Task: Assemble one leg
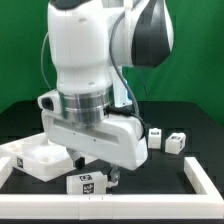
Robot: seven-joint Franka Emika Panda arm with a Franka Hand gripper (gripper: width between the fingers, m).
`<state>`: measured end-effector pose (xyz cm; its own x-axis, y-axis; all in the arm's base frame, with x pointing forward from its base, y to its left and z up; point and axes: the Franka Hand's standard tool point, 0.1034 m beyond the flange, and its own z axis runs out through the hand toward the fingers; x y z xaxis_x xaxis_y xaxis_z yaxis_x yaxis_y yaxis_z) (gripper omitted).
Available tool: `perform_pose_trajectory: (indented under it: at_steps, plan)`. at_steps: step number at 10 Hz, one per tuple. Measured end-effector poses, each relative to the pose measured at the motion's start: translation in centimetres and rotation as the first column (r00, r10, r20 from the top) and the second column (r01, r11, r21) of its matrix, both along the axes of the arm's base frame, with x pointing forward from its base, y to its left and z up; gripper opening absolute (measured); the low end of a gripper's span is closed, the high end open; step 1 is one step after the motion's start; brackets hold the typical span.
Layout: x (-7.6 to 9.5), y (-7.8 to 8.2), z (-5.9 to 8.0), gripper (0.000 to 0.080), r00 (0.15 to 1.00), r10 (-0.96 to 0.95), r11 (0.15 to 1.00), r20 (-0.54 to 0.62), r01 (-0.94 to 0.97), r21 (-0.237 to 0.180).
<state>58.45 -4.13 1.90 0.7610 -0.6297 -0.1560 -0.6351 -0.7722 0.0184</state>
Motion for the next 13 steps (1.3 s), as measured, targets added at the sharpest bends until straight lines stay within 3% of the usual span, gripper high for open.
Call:
perform_pose_trajectory:
  at_steps: [4,5,6,7,8,11,13]
  plan:
    - [0.1,0.3,-0.3,0.0649,1.000,0.007,1.000,0.013,-0.007,-0.007]
    - [0.1,0.3,-0.3,0.0525,1.000,0.007,1.000,0.012,-0.007,-0.007]
    - [0.1,0.3,-0.4,0.0525,1.000,0.007,1.000,0.012,-0.007,-0.007]
    - [0.1,0.3,-0.4,0.0379,1.000,0.007,1.000,0.012,-0.007,-0.007]
    - [0.1,0.3,-0.4,0.0286,1.000,0.007,1.000,0.012,-0.007,-0.007]
    - [-0.2,0.8,-0.3,0.0286,1.000,0.012,1.000,0.008,-0.011,-0.005]
    - [-2.3,2.4,1.9,0.0286,1.000,0.022,1.000,-0.022,-0.022,0.021]
